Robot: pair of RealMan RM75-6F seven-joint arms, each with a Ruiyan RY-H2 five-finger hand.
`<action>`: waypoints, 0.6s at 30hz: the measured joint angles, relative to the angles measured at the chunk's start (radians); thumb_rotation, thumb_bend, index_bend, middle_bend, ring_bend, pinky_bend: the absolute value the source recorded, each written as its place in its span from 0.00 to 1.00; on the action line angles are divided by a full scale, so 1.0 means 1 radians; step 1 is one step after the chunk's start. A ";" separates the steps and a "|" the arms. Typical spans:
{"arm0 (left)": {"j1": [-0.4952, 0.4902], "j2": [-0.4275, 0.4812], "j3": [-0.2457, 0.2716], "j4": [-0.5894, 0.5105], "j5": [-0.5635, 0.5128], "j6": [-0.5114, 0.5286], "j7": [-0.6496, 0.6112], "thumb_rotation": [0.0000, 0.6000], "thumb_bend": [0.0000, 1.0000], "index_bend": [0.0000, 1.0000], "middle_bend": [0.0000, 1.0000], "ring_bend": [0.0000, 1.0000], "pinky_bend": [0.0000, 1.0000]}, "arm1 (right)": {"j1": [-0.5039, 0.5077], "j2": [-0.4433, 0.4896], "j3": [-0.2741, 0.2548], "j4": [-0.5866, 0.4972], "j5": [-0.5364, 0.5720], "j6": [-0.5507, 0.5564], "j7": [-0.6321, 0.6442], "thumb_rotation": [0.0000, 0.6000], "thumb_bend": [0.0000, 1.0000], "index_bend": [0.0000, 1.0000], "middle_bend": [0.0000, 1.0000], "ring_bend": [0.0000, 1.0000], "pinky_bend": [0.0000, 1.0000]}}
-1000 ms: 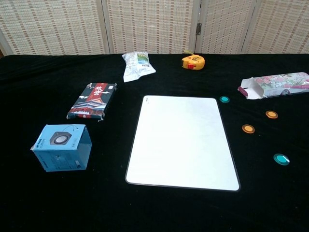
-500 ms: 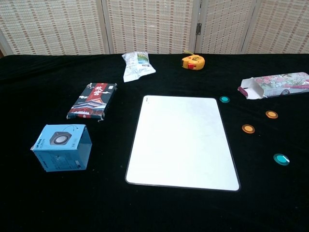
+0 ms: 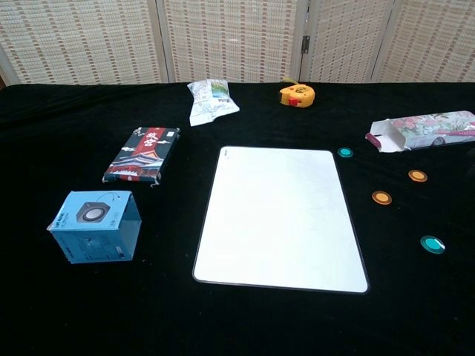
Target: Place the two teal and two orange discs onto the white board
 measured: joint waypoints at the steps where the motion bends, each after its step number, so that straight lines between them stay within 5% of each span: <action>1: 0.000 0.000 0.001 0.000 0.000 0.000 0.000 1.00 0.15 0.04 0.08 0.06 0.00 | 0.012 -0.016 0.000 0.018 0.011 -0.024 0.002 1.00 0.38 0.33 0.14 0.11 0.03; 18: -0.002 -0.005 0.000 0.005 -0.007 -0.012 0.000 1.00 0.15 0.04 0.08 0.06 0.00 | 0.129 -0.168 0.018 0.202 0.094 -0.187 0.058 1.00 0.38 0.40 0.15 0.12 0.04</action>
